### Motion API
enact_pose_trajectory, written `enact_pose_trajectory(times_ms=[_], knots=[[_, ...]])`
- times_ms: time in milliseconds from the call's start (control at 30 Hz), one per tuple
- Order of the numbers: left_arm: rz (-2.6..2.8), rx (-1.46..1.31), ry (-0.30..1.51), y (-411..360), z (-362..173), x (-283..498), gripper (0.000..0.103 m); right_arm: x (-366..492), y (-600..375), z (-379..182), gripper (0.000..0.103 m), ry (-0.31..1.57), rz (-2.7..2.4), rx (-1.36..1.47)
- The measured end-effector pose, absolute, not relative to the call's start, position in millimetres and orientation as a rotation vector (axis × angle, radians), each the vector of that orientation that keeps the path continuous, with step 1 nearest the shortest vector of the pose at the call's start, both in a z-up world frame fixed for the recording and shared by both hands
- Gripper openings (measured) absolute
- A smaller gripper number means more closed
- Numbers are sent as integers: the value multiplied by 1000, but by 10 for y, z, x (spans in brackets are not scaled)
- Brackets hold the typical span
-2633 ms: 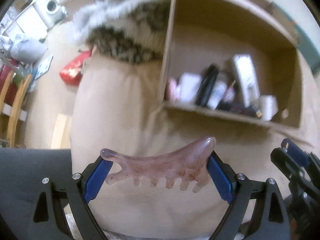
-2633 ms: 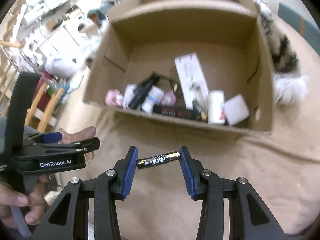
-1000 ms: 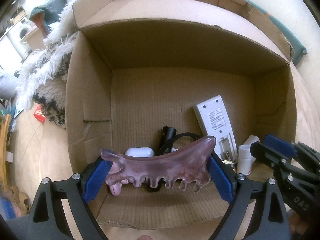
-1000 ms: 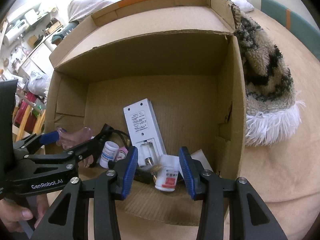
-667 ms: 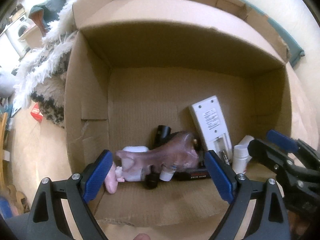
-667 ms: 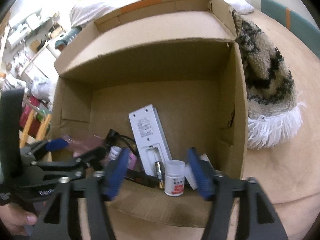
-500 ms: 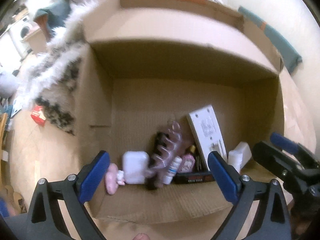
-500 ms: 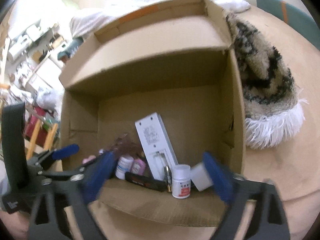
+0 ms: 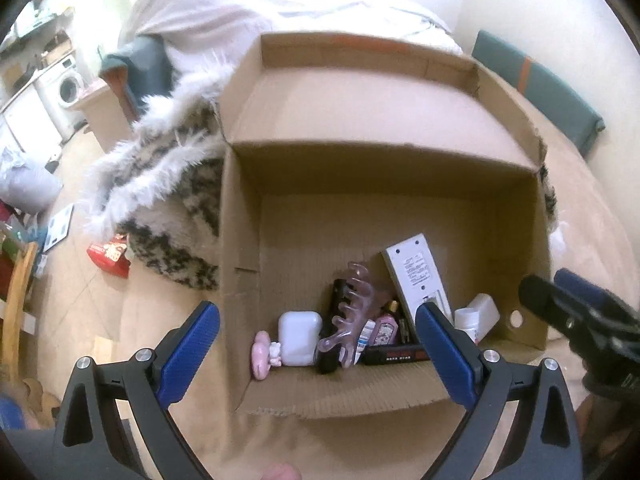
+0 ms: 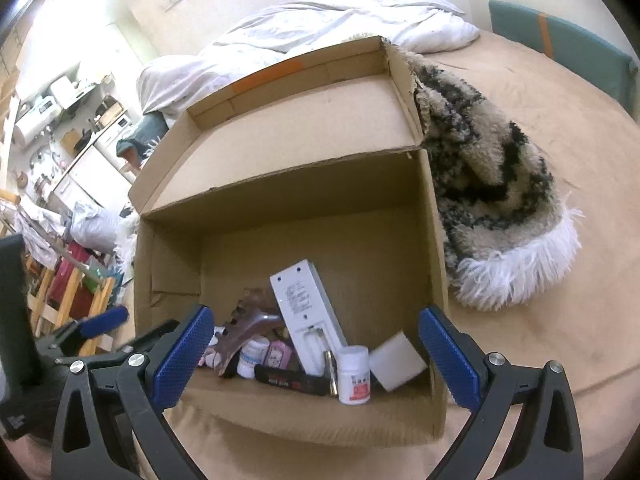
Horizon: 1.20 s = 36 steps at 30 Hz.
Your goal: Organize rigid objects
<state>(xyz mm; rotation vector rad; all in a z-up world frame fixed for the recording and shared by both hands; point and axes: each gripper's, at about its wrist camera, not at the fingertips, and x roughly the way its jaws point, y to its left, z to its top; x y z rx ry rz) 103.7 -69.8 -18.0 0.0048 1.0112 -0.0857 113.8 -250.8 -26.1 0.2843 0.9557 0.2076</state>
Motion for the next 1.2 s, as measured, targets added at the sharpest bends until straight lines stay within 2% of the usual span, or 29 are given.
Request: enact_pose_trajectory(times_ms=[200, 467, 767, 967, 1067, 1200], knots=[[-65, -69, 967, -488, 73, 791, 98, 901, -2492, -4, 103, 926, 204, 270], [-22, -17, 897, -306, 273, 350, 98, 471, -2512, 203, 103, 880, 202, 247], [-32, -33, 883, -224, 197, 50, 98, 160, -2481, 280, 103, 816, 203, 219], [-33, -21, 849, -254, 120, -11, 98, 68, -2458, 87, 103, 801, 188, 217], [-67, -71, 841, -222, 92, 3, 103, 137, -2511, 24, 103, 815, 186, 272], [-59, -96, 866, -208, 31, 78, 103, 175, -2561, 27, 103, 791, 142, 271]])
